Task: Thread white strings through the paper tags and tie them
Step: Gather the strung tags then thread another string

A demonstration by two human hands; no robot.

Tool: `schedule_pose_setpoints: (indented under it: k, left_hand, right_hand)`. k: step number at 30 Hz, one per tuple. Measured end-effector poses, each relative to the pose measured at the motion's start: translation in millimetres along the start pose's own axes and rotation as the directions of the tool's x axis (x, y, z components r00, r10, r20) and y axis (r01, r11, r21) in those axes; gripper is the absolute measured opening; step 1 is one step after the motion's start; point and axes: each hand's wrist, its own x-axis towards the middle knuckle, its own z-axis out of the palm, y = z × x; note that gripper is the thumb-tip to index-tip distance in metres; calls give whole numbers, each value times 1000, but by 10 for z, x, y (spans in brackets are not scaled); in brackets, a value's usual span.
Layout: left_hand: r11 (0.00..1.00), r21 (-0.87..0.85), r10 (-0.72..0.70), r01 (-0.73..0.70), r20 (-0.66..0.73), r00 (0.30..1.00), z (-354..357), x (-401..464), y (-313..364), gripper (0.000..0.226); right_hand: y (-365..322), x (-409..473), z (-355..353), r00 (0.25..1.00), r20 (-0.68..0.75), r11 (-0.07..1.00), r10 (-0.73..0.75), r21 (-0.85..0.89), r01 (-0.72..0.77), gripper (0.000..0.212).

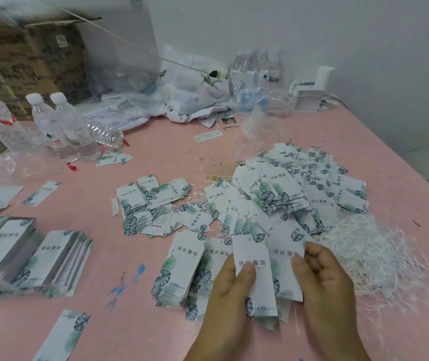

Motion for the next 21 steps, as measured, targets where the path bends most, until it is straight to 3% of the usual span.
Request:
schedule_pose_setpoints:
  k: [4,9,12,16,18,21]
  left_hand:
    - [978,160,119,-133,98,988,-5,-53,2,30]
    - [972,196,116,-132,87,989,-24,-52,37,30]
    - [998,41,47,-50,66,997,-84,-24,39,34]
    - [990,-132,-41,56,113,993,-117,37,-16,47]
    - [982,-176,-44,63,113,993,-116,55,-53,47]
    - [961,-268,-50,67,71,996,-112,75,-65,46]
  right_hand:
    - [-86,-97,114,994,110,997,28,67,-35,19]
    - [-151,-87,116,959,261,987,109,83,-135,26]
    - [-150,-77,98,927,339,981,160,45,-186,24]
    - [-123,-82,79,815,520,960,257,-37,-279,23]
    - [-111,-25,9,889,413,975,196,-182,-130,21]
    - [-79,154,-282,999,39,914,30,-406,-12,17]
